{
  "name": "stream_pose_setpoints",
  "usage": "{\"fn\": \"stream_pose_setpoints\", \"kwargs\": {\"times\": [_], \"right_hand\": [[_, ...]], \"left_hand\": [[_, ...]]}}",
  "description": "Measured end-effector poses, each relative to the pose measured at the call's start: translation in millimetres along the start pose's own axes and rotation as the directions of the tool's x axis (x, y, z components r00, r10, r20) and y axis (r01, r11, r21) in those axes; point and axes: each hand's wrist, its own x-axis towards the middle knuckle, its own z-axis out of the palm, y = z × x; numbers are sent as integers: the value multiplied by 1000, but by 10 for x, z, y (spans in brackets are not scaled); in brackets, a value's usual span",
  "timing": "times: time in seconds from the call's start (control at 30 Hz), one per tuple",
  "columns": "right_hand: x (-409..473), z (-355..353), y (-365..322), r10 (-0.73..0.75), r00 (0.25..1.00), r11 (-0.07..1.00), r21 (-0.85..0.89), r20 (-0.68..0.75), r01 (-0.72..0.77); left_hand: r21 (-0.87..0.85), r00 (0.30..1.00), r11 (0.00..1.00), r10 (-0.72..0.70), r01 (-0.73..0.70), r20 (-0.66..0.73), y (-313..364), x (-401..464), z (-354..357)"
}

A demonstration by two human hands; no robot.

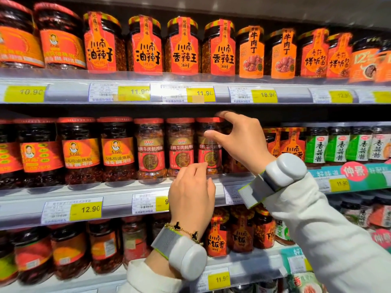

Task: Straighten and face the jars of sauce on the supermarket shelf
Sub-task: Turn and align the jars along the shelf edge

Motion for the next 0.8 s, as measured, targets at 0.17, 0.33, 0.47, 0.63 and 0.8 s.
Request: {"fn": "stream_pose_setpoints", "kwargs": {"times": [0.17, 0.33, 0.47, 0.63, 0.8], "right_hand": [[-23, 88, 25, -17, 997, 1000, -17, 81, 19], [-41, 125, 56, 11, 998, 1000, -30, 66, -10], [-50, 105, 56, 7, 999, 998, -62, 50, -4], [-197, 33, -38, -61, 998, 997, -41, -31, 59], [-814, 148, -30, 65, 992, 989, 141, -111, -49]], "left_hand": [[2, 1000, 1000, 5, -5, 12, -5, -34, 11], [-1, 1000, 1000, 19, -19, -6, -1, -60, 33], [-11, 1000, 1000, 9, -9, 3, 5, -75, 46], [-31, 1000, 999, -5, 5, 8, 0, -88, 51], [-14, 998, 1000, -2, 1, -63, -32, -126, 48]]}}
